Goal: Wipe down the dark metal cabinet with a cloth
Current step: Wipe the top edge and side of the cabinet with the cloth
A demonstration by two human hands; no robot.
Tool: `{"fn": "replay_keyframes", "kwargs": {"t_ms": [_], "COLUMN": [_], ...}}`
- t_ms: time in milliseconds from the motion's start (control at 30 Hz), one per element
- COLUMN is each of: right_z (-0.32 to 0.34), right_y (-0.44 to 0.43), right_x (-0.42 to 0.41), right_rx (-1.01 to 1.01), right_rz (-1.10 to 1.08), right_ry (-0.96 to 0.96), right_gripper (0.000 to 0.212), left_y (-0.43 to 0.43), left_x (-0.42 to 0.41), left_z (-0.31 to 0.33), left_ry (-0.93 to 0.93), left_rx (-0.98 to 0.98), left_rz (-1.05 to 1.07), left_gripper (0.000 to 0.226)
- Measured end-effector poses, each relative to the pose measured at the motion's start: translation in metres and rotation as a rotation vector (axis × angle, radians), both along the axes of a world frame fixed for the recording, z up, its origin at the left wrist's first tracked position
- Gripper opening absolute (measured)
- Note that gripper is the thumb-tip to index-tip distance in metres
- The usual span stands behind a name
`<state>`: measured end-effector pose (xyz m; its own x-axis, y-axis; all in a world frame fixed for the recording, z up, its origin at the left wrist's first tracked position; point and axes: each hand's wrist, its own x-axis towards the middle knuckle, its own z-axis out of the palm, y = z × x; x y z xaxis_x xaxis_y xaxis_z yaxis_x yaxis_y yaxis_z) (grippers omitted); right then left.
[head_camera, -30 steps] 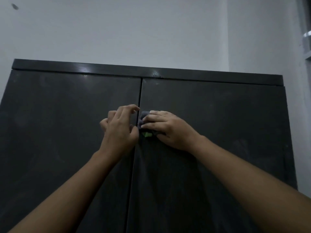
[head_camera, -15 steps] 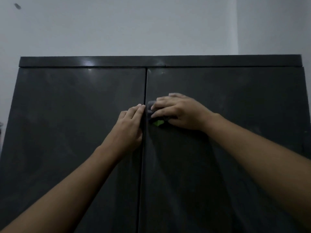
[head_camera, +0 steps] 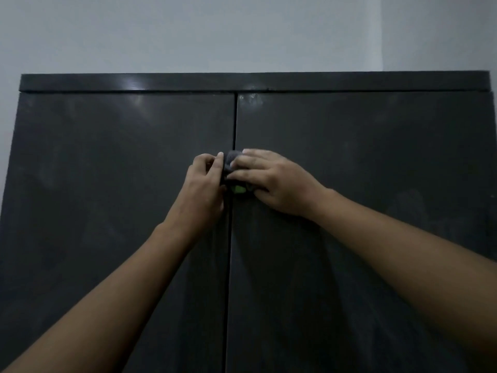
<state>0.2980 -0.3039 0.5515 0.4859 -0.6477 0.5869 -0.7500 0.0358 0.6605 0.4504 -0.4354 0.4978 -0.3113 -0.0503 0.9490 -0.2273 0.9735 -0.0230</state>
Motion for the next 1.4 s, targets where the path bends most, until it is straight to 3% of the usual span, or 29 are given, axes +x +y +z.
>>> {"fn": "replay_keyframes", "kwargs": {"t_ms": [133, 300, 367, 533, 667, 767, 933, 1100, 1167, 1300, 1400], "right_z": [0.021, 0.041, 0.026, -0.023, -0.025, -0.002, 0.044, 0.073, 0.069, 0.065, 0.084], "right_y": [0.017, 0.011, -0.002, 0.007, 0.029, 0.035, 0.017, -0.026, -0.041, -0.035, -0.022], "right_x": [-0.002, 0.002, 0.005, -0.002, -0.012, -0.015, 0.007, 0.025, 0.028, 0.022, 0.016], "right_rx": [0.096, -0.254, -0.294, 0.03, 0.216, 0.085, -0.271, -0.539, -0.497, -0.227, -0.287], "right_rz": [-0.005, 0.073, 0.054, 0.018, -0.072, -0.082, -0.095, -0.047, -0.033, -0.012, -0.072], "right_ry": [0.069, -0.161, -0.181, 0.022, 0.191, 0.144, -0.282, -0.4, -0.356, -0.125, -0.135], "right_gripper": [0.039, 0.046, 0.046, 0.039, 0.041, 0.041, 0.053, 0.054, 0.055, 0.052, 0.054], "left_y": [0.0, 0.002, 0.001, -0.007, -0.012, -0.012, -0.01, -0.012, -0.013, -0.013, -0.014], "left_x": [0.007, 0.009, 0.009, 0.01, 0.01, 0.01, 0.013, 0.013, 0.013, 0.015, 0.016], "left_z": [0.002, 0.001, 0.001, 0.0, 0.001, 0.001, 0.003, 0.003, 0.003, 0.004, 0.005], "left_ry": [-0.061, -0.147, -0.145, -0.105, -0.102, -0.108, -0.161, -0.172, -0.178, -0.17, -0.184], "left_rx": [0.03, 0.047, 0.047, 0.015, 0.001, 0.001, 0.008, 0.01, -0.013, -0.038, -0.027], "left_rz": [-0.029, 0.016, 0.027, 0.01, 0.011, -0.001, 0.015, 0.009, 0.032, 0.046, 0.041], "left_gripper": [0.083, 0.101, 0.101, 0.091, 0.083, 0.084, 0.087, 0.092, 0.09, 0.084, 0.086]}}
